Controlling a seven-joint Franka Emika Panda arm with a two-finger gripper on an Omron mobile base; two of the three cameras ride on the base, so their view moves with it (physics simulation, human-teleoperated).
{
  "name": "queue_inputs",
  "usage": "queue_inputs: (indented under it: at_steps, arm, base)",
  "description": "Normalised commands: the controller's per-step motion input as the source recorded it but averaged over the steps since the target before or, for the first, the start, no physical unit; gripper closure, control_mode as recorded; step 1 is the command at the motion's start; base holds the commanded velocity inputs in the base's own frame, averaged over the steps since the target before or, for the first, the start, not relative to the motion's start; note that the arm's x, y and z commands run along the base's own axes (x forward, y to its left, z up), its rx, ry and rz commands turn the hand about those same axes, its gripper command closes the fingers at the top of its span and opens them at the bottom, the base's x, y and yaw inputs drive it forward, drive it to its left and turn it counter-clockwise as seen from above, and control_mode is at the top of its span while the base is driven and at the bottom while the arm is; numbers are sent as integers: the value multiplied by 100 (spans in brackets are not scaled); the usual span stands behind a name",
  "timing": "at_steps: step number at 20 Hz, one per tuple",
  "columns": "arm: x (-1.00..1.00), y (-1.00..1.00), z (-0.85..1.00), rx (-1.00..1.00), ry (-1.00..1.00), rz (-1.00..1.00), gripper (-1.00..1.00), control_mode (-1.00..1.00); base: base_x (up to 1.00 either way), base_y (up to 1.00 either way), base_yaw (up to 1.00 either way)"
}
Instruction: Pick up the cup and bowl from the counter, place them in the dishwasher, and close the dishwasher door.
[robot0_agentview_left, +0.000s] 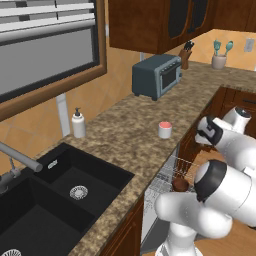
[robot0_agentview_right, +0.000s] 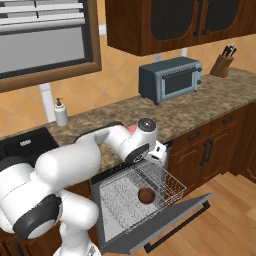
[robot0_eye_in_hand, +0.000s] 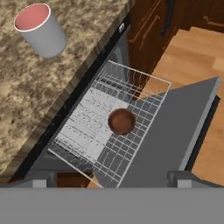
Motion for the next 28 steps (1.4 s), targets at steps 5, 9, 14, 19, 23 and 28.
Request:
queue_inputs:
  at_steps: [5,9,14,19,23,28]
  arm:
    - [42,8,43,2,14,-31,-100,-100]
    - [25,9,5,4,1,-19,-100,-100]
    - [34,19,0,3,-6,-5,-100,-100]
    - [25,16,0,7,-11,0,-100,-100]
    - [19,20,0,11,-10,0,-100,-100]
    - [34,12,2,11,1,0,-100,-100]
  base:
    - [0,0,0]
    - [0,0,0]
    - [0,0,0]
    - [0,0,0]
    - [0,0,0]
    - [0,0,0]
